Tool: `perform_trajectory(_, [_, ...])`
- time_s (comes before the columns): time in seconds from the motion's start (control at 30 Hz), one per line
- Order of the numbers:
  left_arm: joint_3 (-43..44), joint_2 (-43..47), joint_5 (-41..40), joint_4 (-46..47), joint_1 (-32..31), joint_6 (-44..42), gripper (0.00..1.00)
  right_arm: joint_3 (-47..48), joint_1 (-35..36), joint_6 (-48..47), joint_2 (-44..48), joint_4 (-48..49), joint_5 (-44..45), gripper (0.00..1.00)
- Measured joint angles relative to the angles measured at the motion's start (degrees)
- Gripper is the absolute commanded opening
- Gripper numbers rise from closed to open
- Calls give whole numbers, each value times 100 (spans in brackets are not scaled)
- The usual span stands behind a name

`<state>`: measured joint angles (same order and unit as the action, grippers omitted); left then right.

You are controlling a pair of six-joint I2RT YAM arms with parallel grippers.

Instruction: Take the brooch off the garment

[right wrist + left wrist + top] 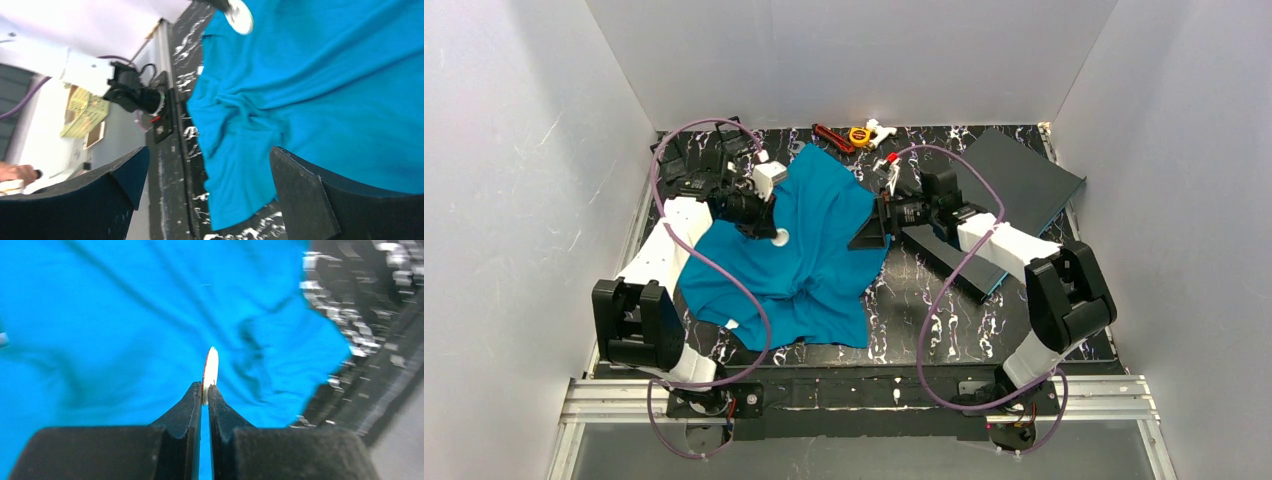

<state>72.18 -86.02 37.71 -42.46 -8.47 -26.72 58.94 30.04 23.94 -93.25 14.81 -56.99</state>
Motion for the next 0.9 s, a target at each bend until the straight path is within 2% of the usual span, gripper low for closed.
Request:
perform_trajectory(0.17, [210,-149,-1534,649,299,-245,0,175,-417,-929,0,-979,439,98])
perform_trajectory(0.23, [501,-409,-1888,774,472,-450,0,175,-544,-1259,0,-1331,651,98])
perform_trajectory(0.47, [1703,-1971,-3259,1810,1154,-1399,0,175,-651,-2114,0,-1902,1338,98])
perform_trajectory(0.67, [3204,-3506,-4070,2155,1480,-1961,0,177,-664,-2551,-20,-2127,1574,98])
perform_trajectory(0.9, [4889,-4889,-4485,2258,1705,-2594,0,289,-678,-2752,-308,-2330,1567,98])
